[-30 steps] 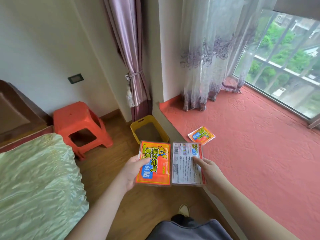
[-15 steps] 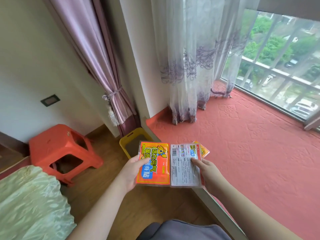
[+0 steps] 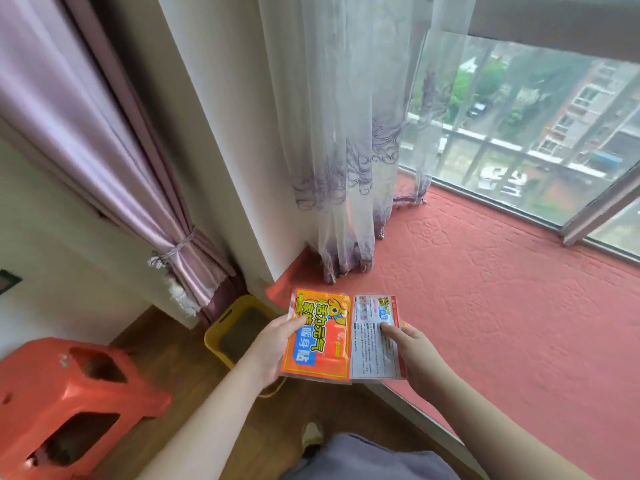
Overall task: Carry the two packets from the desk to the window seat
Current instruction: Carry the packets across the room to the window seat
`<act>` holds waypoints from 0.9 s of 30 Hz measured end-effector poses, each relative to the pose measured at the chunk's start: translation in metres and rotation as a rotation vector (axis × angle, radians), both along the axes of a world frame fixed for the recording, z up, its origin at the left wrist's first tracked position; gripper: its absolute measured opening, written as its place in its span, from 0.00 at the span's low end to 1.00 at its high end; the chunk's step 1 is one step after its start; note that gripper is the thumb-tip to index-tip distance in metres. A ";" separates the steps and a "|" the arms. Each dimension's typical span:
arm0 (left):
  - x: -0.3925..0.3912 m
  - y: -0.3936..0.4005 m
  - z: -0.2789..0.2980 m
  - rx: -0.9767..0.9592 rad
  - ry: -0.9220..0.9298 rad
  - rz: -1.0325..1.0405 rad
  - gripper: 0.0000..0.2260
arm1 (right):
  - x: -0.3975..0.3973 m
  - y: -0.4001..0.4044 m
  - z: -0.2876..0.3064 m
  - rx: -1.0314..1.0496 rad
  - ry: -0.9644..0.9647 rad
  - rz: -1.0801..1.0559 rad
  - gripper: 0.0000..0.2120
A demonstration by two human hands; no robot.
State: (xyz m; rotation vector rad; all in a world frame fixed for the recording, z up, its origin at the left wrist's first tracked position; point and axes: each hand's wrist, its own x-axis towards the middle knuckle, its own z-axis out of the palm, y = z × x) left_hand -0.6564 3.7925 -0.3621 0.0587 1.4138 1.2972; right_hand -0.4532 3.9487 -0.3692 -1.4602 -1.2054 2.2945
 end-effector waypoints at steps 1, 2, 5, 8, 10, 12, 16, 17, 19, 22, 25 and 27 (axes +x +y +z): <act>-0.010 0.006 0.000 0.001 -0.003 -0.027 0.13 | -0.005 0.000 0.000 -0.003 -0.004 -0.026 0.11; -0.018 0.013 0.000 -0.002 -0.001 -0.053 0.13 | -0.008 0.000 0.000 -0.002 -0.009 -0.049 0.11; -0.035 0.036 0.000 -0.012 0.010 -0.153 0.12 | -0.012 0.003 -0.001 -0.001 -0.011 -0.145 0.11; -0.038 0.054 -0.003 -0.004 0.003 -0.204 0.12 | -0.008 0.004 0.000 0.000 -0.009 -0.219 0.11; -0.034 0.071 -0.005 -0.006 -0.008 -0.259 0.12 | -0.001 0.007 -0.001 0.002 0.001 -0.296 0.10; -0.027 0.089 -0.007 0.010 -0.029 -0.305 0.11 | 0.007 0.010 -0.001 0.002 0.013 -0.356 0.10; -0.005 0.119 -0.014 -0.002 -0.031 -0.404 0.10 | 0.026 0.019 -0.008 -0.014 0.022 -0.445 0.11; 0.000 0.126 -0.016 -0.009 -0.026 -0.420 0.09 | 0.031 0.022 -0.011 -0.020 0.023 -0.458 0.11; 0.009 0.137 -0.021 -0.020 -0.015 -0.438 0.09 | 0.039 0.027 -0.015 -0.031 0.018 -0.477 0.11; 0.019 0.152 -0.028 -0.047 0.002 -0.464 0.10 | 0.049 0.037 -0.022 -0.050 0.012 -0.498 0.11; 0.027 0.165 -0.034 -0.078 0.016 -0.468 0.12 | 0.059 0.047 -0.028 -0.068 0.016 -0.500 0.11; 0.030 0.170 -0.038 -0.101 0.018 -0.474 0.11 | 0.062 0.052 -0.032 -0.083 0.022 -0.496 0.11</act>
